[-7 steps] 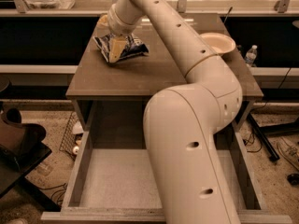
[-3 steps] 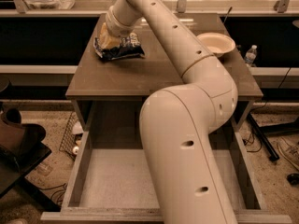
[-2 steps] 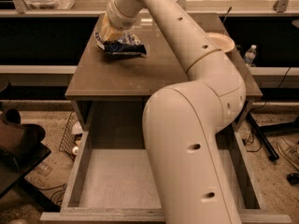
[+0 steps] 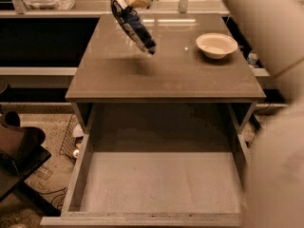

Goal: Place blue chip bag into top drawer

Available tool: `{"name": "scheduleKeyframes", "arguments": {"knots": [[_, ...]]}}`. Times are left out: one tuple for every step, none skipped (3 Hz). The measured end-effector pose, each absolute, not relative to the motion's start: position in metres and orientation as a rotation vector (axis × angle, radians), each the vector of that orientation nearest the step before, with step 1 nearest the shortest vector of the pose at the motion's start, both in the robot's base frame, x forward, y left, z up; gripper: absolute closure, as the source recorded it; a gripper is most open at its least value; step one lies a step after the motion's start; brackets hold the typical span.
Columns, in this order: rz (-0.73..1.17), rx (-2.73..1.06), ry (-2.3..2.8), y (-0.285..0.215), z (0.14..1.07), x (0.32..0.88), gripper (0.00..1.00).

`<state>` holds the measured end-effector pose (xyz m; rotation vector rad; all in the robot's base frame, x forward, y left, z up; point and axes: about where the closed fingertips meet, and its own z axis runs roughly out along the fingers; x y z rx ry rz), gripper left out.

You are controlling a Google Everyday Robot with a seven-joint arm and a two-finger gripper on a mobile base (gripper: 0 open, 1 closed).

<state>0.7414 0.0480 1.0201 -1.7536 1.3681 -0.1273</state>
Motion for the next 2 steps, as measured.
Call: {"name": "scheduleKeyframes", "arguments": {"knots": [[-0.121, -1.542, 1.337, 0.042, 1.099, 0.668, 1.00], [-0.147, -1.507, 1.315, 0.041, 1.104, 0.648, 0.96]]}}
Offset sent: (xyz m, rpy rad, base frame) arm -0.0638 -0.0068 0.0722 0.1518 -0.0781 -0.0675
